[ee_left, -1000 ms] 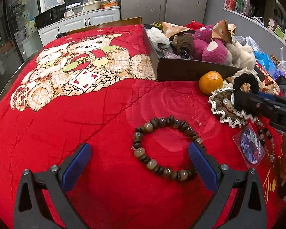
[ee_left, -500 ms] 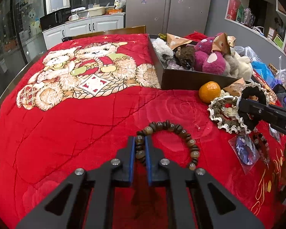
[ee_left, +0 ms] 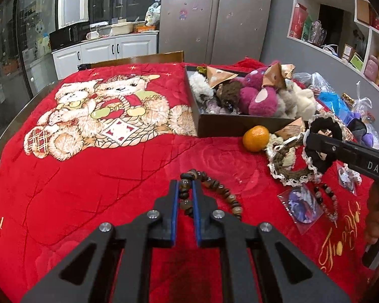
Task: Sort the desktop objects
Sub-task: 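Carry the bracelet in left tool while right tool carries the scrunchie over the tray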
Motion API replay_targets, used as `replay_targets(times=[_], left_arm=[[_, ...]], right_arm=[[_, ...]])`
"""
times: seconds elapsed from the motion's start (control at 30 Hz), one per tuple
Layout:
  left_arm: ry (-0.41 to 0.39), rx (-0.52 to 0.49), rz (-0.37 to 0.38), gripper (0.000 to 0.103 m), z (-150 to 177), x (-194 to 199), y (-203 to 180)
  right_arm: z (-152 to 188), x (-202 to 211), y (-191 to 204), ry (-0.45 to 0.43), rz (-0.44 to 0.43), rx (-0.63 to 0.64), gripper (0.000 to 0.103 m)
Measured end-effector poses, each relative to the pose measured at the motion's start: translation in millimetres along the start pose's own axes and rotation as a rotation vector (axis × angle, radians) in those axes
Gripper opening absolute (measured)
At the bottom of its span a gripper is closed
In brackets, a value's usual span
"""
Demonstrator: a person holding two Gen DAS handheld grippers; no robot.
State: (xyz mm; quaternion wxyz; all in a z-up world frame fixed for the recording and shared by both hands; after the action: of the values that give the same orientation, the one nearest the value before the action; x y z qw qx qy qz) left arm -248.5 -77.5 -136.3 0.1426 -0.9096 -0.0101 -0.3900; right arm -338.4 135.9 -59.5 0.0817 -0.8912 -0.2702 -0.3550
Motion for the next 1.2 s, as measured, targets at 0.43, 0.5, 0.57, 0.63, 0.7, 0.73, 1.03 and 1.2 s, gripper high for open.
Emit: replay_targets(times=[0.43, 0.5, 0.57, 0.63, 0.7, 0.73, 1.03, 1.2], left_arm=[[-0.054, -0.056, 0.093, 0.01, -12.9, 37.7, -45.3], [-0.061, -0.066, 0.099, 0.01, -14.7, 43.1, -51.4], [-0.067, -0.064, 0.109, 0.01, -17.4, 49.0, -56.0], [-0.066, -0.062, 0.111, 0.01, -19.5, 53.9, -58.9], [-0.068, -0.064, 0.113, 0.01, -20.0, 57.8, -60.1], [-0.067, -0.064, 0.114, 0.01, -19.8, 59.4, -60.8], [-0.066, -0.069, 0.117, 0.01, -14.9, 69.7, -66.7], [-0.065, -0.078, 0.113, 0.01, -10.2, 72.7, -70.1]], right_arm=[[-11.3, 39.0, 3.8, -0.058, 0.032, -0.02, 0.022], [-10.3, 44.4, 2.6, -0.054, 0.031, -0.033, 0.022], [-9.5, 51.8, 0.6, -0.052, 0.047, -0.041, 0.022], [-8.3, 60.9, -1.0, -0.057, 0.061, -0.046, 0.022], [-7.4, 69.7, -2.4, -0.065, 0.065, -0.054, 0.022], [-7.3, 73.6, -2.7, -0.069, 0.068, -0.054, 0.022], [-4.8, 89.9, 4.4, -0.074, 0.071, -0.038, 0.022], [-0.4, 90.7, 7.4, -0.065, 0.061, -0.035, 0.022]])
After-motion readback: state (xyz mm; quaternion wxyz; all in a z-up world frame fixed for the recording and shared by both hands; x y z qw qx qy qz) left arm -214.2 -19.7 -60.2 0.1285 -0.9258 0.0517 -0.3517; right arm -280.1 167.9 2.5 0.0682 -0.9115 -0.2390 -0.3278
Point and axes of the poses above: each gripper's, at about its wrist camera, not at the fingertips, and x roughly against the way its jaws point, y to its left, z to its underside, the point moved 5 cm from there along -x, roughly the way its jaws point, and after that the axes turned 14 degrees about x, right-handed, at the moved point
